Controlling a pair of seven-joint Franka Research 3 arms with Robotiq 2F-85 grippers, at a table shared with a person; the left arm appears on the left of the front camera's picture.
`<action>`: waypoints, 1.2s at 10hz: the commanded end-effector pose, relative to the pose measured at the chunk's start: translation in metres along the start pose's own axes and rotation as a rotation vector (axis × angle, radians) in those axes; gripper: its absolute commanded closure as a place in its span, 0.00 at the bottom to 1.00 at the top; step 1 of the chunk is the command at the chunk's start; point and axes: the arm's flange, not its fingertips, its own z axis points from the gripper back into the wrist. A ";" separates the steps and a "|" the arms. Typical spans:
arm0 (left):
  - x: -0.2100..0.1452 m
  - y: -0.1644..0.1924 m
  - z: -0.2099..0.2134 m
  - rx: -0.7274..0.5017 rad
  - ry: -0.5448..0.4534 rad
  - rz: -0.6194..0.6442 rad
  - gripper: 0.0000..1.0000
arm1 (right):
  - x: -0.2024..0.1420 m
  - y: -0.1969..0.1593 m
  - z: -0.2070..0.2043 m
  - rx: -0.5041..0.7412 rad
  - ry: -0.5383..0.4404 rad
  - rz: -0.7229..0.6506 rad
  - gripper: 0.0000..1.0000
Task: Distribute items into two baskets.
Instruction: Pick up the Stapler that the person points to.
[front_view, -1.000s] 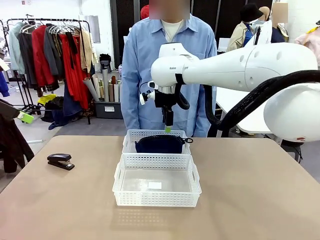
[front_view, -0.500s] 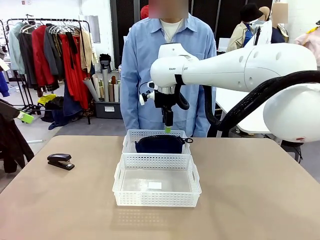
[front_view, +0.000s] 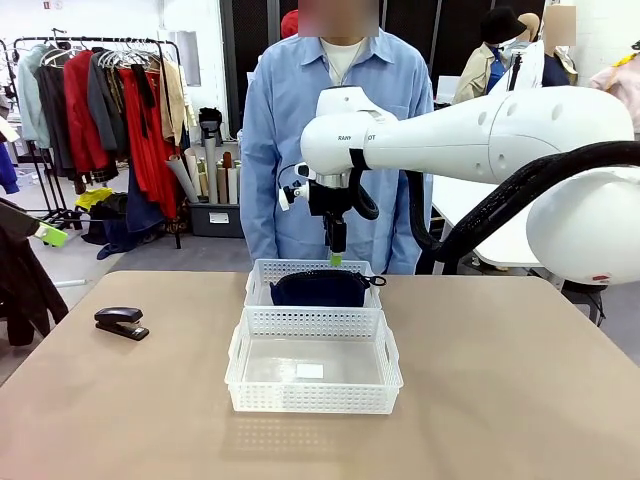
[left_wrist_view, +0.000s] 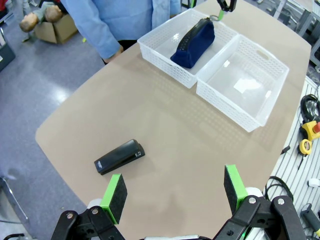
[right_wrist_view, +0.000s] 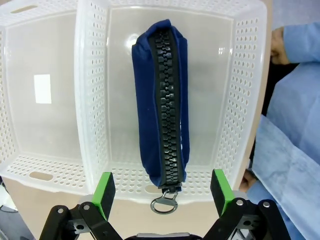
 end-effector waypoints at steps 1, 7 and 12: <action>0.000 0.001 0.000 -0.007 -0.021 -0.012 0.00 | -0.018 0.005 0.012 0.001 -0.025 -0.106 0.00; 0.000 0.001 0.000 -0.007 -0.021 -0.012 0.00 | -0.121 0.074 0.039 -0.039 -0.231 -0.316 0.00; 0.000 0.001 0.000 -0.007 -0.021 -0.012 0.00 | -0.248 0.130 0.074 -0.067 -0.392 -0.496 0.00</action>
